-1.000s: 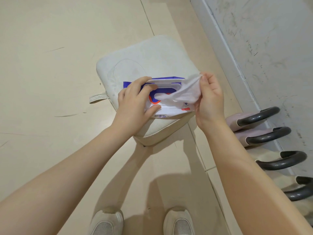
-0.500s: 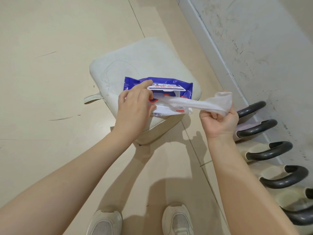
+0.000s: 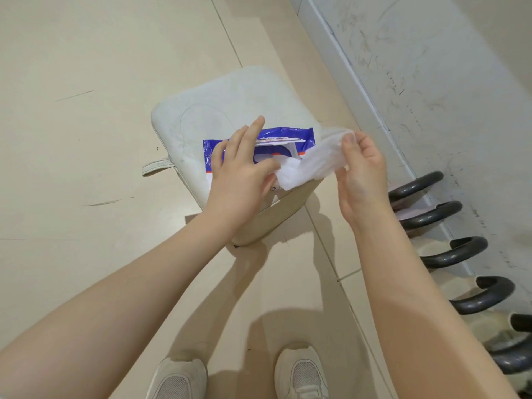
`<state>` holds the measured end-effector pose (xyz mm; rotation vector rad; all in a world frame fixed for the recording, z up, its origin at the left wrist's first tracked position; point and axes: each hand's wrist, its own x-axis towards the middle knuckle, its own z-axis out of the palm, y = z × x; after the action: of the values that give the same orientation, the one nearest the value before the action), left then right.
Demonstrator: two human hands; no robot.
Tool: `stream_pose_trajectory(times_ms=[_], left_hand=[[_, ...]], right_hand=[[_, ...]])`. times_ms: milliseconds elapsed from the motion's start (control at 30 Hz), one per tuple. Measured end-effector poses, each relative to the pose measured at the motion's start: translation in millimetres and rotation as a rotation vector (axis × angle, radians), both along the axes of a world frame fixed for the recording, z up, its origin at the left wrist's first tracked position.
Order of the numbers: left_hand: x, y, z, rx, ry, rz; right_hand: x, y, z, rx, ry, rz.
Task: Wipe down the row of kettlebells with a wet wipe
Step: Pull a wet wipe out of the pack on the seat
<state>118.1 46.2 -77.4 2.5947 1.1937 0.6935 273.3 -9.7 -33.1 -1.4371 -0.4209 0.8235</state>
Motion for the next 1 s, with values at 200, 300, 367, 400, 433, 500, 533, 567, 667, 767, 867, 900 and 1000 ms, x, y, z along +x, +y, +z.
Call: stream_pose_trajectory(times_ms=[200, 300, 367, 400, 433, 500, 533, 567, 667, 767, 867, 900, 1000], left_hand=[[-7.6, 8.8, -4.6, 0.048, 0.052, -0.010], [-8.1, 9.6, -5.3, 0.020, 0.050, 0.023], [-6.6, 9.8, -5.2, -0.007, 0.031, 0.039], [-6.0, 10.3, -5.0, -0.012, 0.028, 0.048], [-6.1, 11.5, -5.0, -0.019, 0.028, 0.061], [-7.3, 14.7, -4.2, -0.050, 0.012, 0.089], [-7.6, 15.9, -3.8, -0.073, -0.001, 0.097], [-7.4, 17.0, -3.1, -0.091, -0.013, 0.106], [-6.6, 15.5, -1.9, -0.103, -0.068, 0.113], [-12.3, 11.8, -8.1, 0.053, -0.182, -0.021], [-18.3, 11.4, -11.9, 0.109, -0.183, -0.121], [-17.9, 10.9, -11.4, 0.075, -0.170, -0.116], [-13.9, 10.0, -8.8, -0.038, -0.139, -0.067]], right_hand=[[-1.0, -3.7, 2.1, -0.256, -0.274, 0.044], [-6.1, -9.1, 1.9, -0.475, -0.668, 0.291], [-9.1, -11.6, -1.0, -0.552, -0.961, 0.444], [-9.2, -12.2, -2.7, -0.583, -1.072, 0.498], [-8.1, -12.8, -3.1, -0.606, -1.159, 0.521], [-1.3, -14.6, -0.2, -0.616, -1.207, 0.473], [2.9, -16.0, 2.4, -0.580, -1.138, 0.422], [7.1, -16.9, 4.3, -0.526, -1.034, 0.376], [12.3, -16.9, 3.6, -0.426, -0.848, 0.319], [6.1, -13.2, 0.3, -0.400, -0.831, 0.328], [-4.0, -7.3, -2.2, -0.397, -0.974, 0.456], [-6.9, -5.5, -4.3, -0.409, -1.037, 0.501], [-12.5, -0.4, -12.2, -0.460, -1.142, 0.509]])
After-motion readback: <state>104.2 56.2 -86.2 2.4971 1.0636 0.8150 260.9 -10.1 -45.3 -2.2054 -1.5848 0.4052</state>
